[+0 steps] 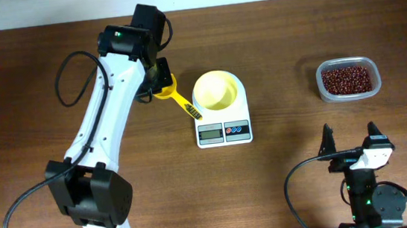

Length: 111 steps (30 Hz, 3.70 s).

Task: Scoop item into bowl and weigh 50g on scale
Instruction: 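Carry the scoop with the left gripper toward the scale, then swing the right gripper in toward the scoop handle over the scale, then grasp the scoop handle with the right gripper from the left gripper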

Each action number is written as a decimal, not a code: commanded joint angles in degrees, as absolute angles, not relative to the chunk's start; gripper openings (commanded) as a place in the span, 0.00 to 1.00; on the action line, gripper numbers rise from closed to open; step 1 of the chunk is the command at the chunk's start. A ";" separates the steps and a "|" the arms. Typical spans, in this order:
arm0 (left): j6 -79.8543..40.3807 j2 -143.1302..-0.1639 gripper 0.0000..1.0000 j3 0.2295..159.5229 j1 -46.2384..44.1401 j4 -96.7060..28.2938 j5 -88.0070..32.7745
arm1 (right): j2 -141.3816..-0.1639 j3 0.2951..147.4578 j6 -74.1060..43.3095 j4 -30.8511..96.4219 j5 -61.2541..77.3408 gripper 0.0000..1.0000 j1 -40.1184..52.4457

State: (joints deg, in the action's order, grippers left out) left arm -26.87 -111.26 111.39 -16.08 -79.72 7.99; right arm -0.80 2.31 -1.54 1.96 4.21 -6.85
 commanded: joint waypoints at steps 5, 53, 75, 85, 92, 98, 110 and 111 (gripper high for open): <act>-27.81 -110.24 0.00 112.62 -16.25 -79.77 8.84 | -7.09 17.85 -2.42 15.38 5.56 0.99 -6.39; -52.05 -110.24 0.04 112.62 -16.25 -74.19 6.63 | -74.54 52.51 -20.45 24.80 67.77 0.99 -6.37; -63.42 -110.24 0.00 112.60 -16.91 -74.17 -3.90 | -74.65 52.51 -26.04 15.53 63.79 0.99 1.91; -63.86 -110.24 0.00 112.60 -24.34 -73.97 -4.34 | -74.65 52.51 -26.02 14.50 62.57 0.99 1.91; -70.00 -110.24 0.00 112.60 -27.66 -74.04 -4.32 | -74.65 52.51 -26.02 14.48 60.77 0.99 1.87; -74.41 -110.24 0.00 112.60 -27.70 -73.78 -5.54 | -74.65 52.51 -26.02 14.48 60.29 0.99 1.87; -74.39 -110.24 0.00 112.60 -27.70 -72.88 -6.90 | -74.65 52.51 -26.02 14.48 59.29 0.99 1.87; -74.39 -110.24 0.00 112.60 -27.70 -72.88 -7.09 | -74.65 52.51 -26.02 14.48 59.27 0.99 1.87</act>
